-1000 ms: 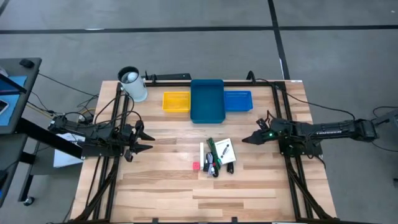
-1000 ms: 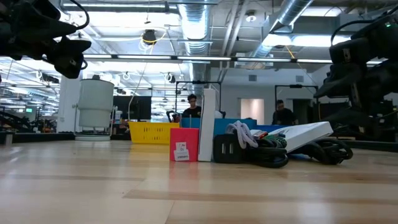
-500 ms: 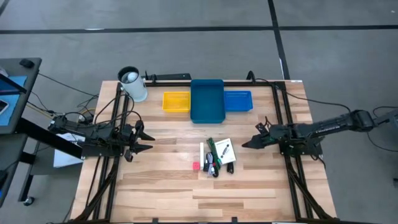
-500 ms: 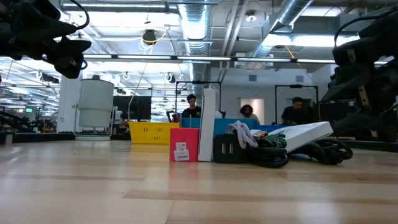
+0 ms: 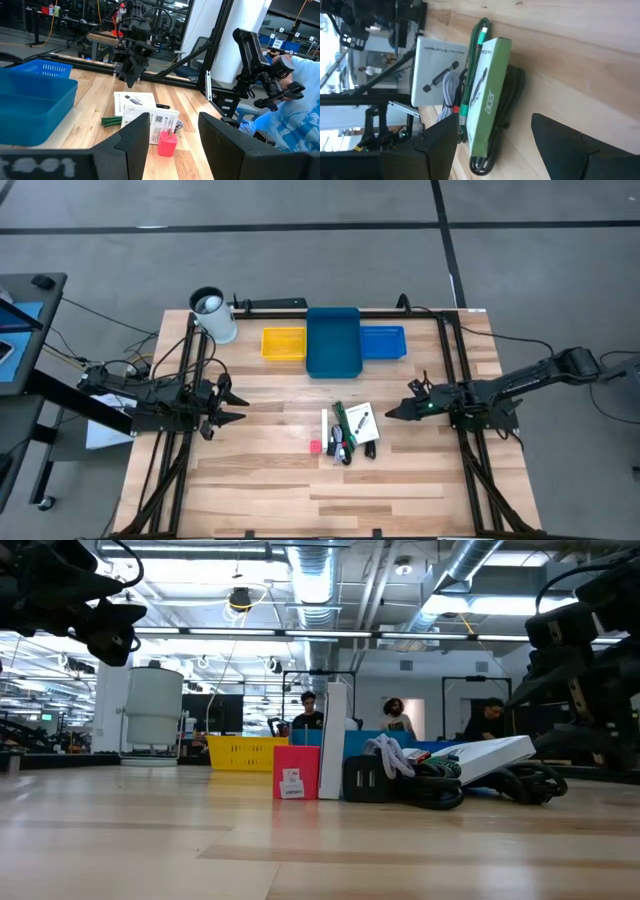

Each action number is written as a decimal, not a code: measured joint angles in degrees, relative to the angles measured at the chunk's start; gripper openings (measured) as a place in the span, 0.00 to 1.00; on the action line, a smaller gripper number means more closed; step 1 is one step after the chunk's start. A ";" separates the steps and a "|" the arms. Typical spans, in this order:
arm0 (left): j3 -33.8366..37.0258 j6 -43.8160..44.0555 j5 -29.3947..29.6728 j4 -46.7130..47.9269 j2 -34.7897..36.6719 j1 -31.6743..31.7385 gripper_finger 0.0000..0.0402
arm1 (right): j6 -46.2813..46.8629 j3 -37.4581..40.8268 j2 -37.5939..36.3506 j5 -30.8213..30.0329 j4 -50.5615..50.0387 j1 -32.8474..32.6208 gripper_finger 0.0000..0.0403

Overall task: Pick and place items into bin
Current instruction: Put the white card reader box into the large blue bin

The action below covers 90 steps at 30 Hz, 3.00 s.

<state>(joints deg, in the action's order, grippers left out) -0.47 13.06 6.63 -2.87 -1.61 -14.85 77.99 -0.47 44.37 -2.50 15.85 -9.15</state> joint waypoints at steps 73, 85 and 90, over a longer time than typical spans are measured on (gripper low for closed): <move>0.00 0.00 0.02 0.00 0.00 0.00 0.40 | -3.01 -14.43 25.39 4.13 0.71 2.23 0.61; 0.00 0.00 0.00 -0.01 0.00 -0.02 0.40 | -1.47 -14.43 25.39 4.08 0.95 0.95 0.61; 0.00 0.00 0.00 -0.02 0.00 -0.01 0.40 | -1.26 -14.43 25.39 4.01 1.54 0.87 0.61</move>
<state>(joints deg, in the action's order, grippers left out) -0.47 13.06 6.63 -2.90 -1.61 -14.86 76.73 -14.90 69.76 1.51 17.38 -8.27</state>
